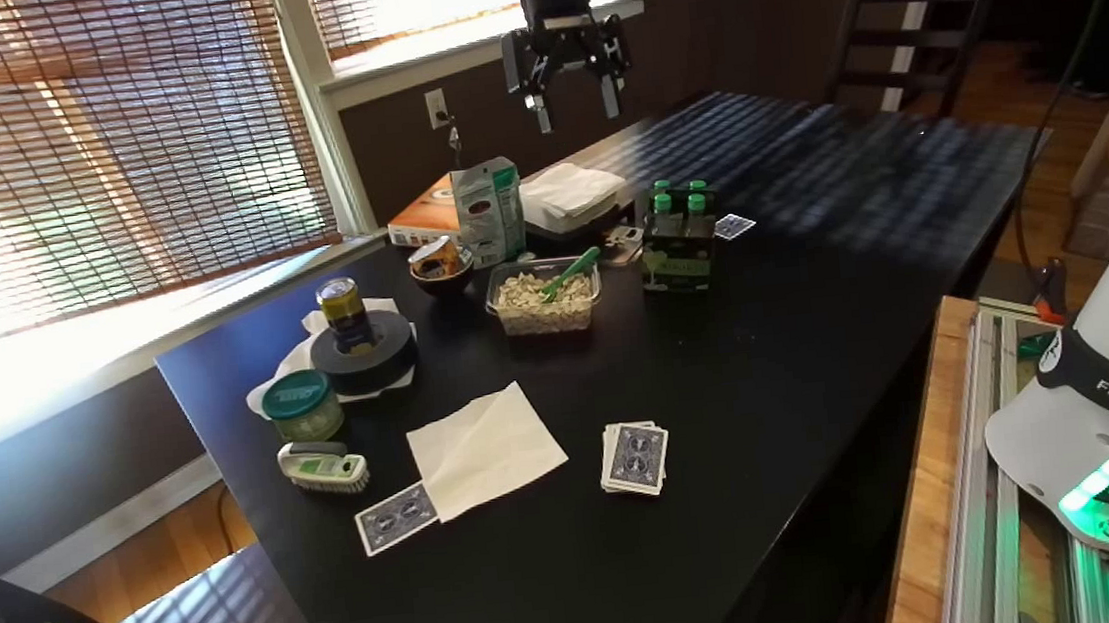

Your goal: Move the black bowl forward, then take out the tin

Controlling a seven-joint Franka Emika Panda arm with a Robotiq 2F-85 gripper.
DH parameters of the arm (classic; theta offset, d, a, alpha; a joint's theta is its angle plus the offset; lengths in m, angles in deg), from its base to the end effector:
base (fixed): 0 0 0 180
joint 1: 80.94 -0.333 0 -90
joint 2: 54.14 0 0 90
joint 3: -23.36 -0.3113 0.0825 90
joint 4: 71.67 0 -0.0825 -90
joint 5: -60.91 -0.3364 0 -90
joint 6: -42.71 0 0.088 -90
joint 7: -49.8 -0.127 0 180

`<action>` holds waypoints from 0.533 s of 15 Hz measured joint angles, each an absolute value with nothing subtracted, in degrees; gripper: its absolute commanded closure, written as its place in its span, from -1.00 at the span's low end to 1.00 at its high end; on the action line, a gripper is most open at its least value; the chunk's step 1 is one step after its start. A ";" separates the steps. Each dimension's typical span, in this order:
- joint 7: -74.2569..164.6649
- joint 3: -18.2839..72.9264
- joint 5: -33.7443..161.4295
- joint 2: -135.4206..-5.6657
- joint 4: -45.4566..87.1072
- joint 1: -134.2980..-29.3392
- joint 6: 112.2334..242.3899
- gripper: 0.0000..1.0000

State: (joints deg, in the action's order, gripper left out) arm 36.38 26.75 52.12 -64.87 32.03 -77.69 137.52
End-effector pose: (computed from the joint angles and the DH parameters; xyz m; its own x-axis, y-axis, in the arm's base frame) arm 0.5190 -0.0407 0.4115 0.8672 -0.3474 -0.3568 -0.3880 -0.9205 -0.0467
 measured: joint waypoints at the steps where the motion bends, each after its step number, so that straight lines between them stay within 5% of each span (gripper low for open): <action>1: 39.00 26.64 52.35 -64.87 31.20 -77.70 137.52 -1.00; 8: 50.32 24.65 53.58 -65.44 26.36 -78.84 137.55 -1.00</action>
State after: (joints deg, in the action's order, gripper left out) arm 50.32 24.65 53.58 -65.44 26.36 -78.84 137.55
